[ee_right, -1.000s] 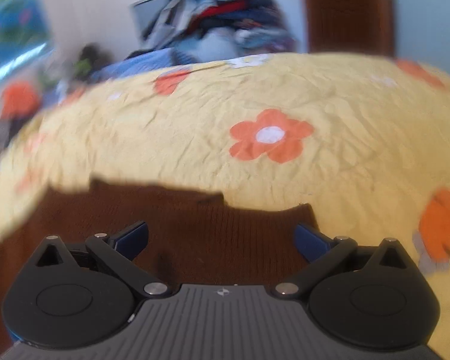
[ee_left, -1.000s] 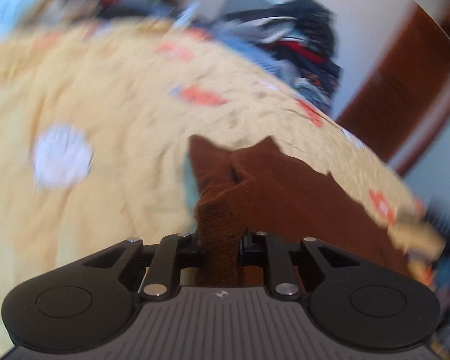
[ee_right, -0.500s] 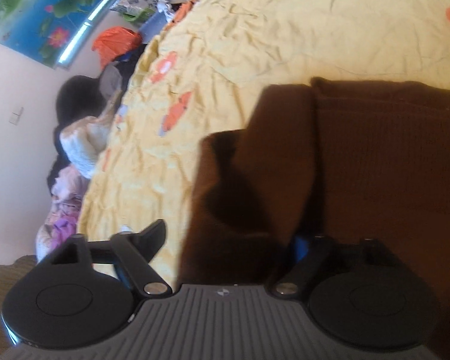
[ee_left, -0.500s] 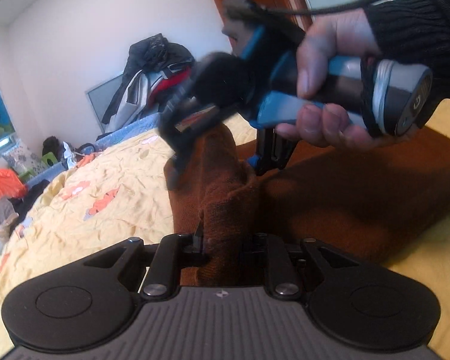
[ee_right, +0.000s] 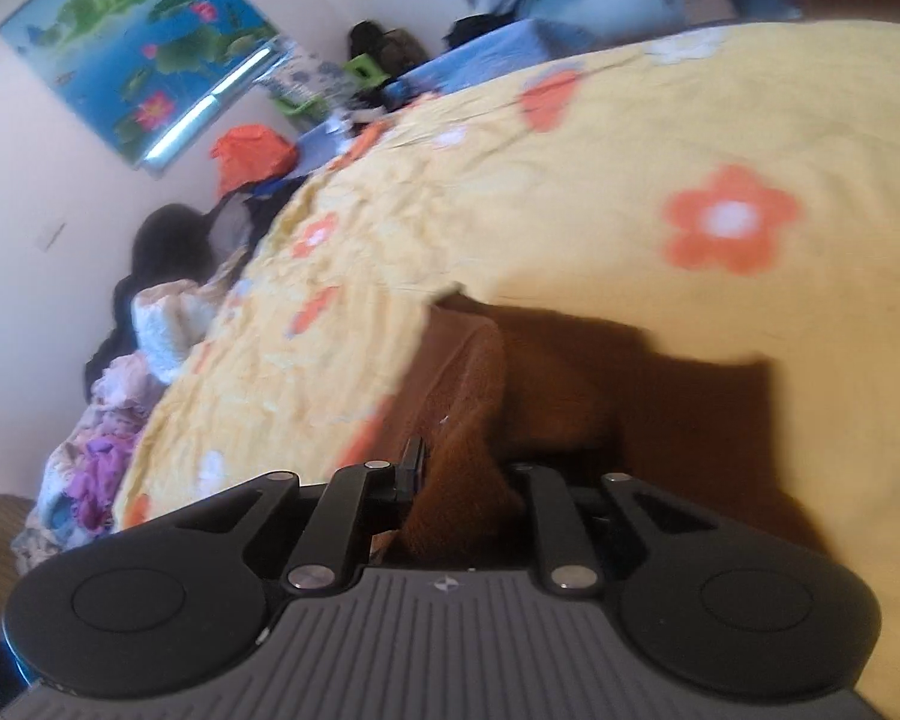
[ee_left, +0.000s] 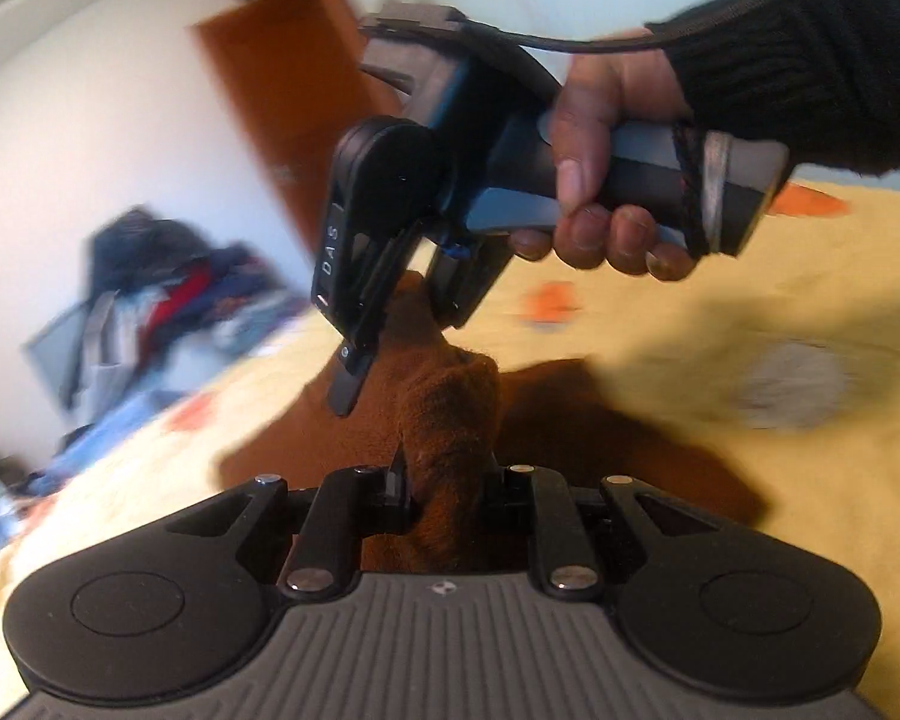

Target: Fold small clothes

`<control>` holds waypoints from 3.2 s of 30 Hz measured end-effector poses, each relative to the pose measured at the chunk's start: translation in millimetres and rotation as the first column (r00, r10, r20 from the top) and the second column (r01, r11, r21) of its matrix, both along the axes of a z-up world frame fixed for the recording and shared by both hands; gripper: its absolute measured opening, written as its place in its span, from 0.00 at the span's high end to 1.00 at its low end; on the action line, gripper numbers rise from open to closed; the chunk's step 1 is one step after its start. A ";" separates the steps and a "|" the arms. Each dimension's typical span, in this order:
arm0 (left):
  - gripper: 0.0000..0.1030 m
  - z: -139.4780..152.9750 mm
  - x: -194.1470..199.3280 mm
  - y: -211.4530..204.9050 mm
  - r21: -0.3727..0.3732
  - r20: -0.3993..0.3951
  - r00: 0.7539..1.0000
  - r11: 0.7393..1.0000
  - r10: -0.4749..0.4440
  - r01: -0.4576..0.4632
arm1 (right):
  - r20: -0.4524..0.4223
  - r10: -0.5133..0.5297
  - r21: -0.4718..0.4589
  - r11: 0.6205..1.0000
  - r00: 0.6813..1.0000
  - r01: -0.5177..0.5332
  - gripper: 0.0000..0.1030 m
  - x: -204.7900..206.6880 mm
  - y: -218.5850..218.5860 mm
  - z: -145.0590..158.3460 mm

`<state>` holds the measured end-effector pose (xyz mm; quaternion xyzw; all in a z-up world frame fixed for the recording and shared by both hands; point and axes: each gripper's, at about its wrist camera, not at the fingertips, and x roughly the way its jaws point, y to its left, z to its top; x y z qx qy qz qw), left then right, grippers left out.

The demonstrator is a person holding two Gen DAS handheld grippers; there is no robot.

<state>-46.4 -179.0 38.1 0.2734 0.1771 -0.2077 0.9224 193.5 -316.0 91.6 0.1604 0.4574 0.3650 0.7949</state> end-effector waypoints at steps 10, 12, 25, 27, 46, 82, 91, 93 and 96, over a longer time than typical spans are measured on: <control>0.22 -1.2 -12.5 15.3 -0.057 -0.099 0.988 0.992 -0.114 0.109 | -0.136 -0.191 0.160 0.964 0.972 0.212 0.46 -16.2 -86.5 -63.2; 0.18 8.7 -23.1 38.3 -0.107 -0.079 0.992 0.990 -0.097 0.089 | -0.114 -0.173 0.121 0.975 0.978 0.187 0.46 -16.7 -79.9 -60.0; 0.18 29.0 -12.2 143.3 -0.280 -0.201 0.971 0.942 0.128 -0.183 | -0.089 -0.243 0.067 0.966 0.966 0.249 0.39 -27.9 -99.5 -64.3; 0.18 33.2 -11.8 153.0 -0.324 -0.204 0.969 0.925 0.137 -0.199 | -0.031 -0.283 0.093 0.954 0.959 0.285 0.33 -47.9 -107.2 -45.0; 0.83 -23.8 -13.3 108.1 -0.091 -0.168 0.983 0.992 0.069 -0.085 | 0.046 -0.135 -0.172 0.975 0.990 0.141 0.78 -80.1 -66.4 -45.2; 0.86 46.2 184.9 236.8 -0.595 -0.583 0.810 0.641 0.072 -0.485 | -0.108 -0.232 0.286 0.924 0.967 0.253 0.68 4.3 -10.0 -78.5; 0.33 -6.2 153.2 296.8 -0.544 -0.762 0.648 0.521 0.021 -0.657 | -0.185 -0.247 0.239 0.928 0.951 0.287 0.21 5.0 22.6 -89.9; 0.25 -15.5 127.3 303.7 -0.611 -0.754 0.651 0.462 -0.091 -0.643 | -0.200 -0.194 0.284 0.927 0.960 0.246 0.10 -16.6 16.4 -88.0; 0.22 -23.2 105.0 300.1 -0.663 -0.716 0.689 0.420 -0.115 -0.619 | -0.204 -0.130 0.277 0.943 0.970 0.185 0.10 -36.9 22.2 -86.8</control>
